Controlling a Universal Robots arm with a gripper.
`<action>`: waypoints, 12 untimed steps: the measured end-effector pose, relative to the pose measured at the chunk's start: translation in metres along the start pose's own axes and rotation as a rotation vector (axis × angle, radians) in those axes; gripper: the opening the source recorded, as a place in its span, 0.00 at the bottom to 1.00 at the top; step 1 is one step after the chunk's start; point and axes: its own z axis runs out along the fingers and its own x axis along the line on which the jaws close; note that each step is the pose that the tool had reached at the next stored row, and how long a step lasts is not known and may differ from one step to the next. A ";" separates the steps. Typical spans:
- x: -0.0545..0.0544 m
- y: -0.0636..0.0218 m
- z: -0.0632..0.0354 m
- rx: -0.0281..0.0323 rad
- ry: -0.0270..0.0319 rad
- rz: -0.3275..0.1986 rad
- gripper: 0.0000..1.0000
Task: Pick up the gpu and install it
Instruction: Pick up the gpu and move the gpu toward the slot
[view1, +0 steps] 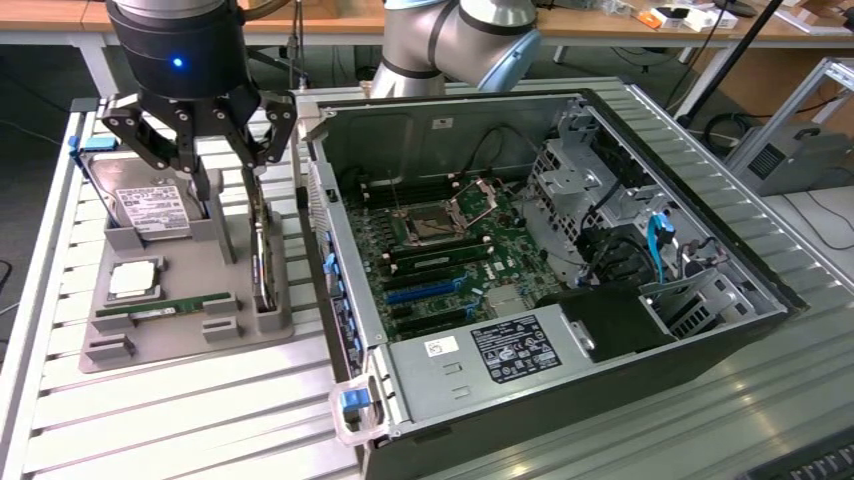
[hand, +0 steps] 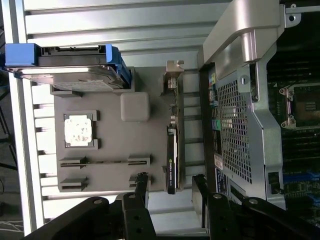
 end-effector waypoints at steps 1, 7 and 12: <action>0.000 0.0000 0.0002 0.0000 0.0000 0.000 0.48; 0.000 -0.0001 0.0013 0.0000 0.0000 0.000 0.48; 0.000 -0.0001 0.0022 0.0001 0.0000 0.000 0.48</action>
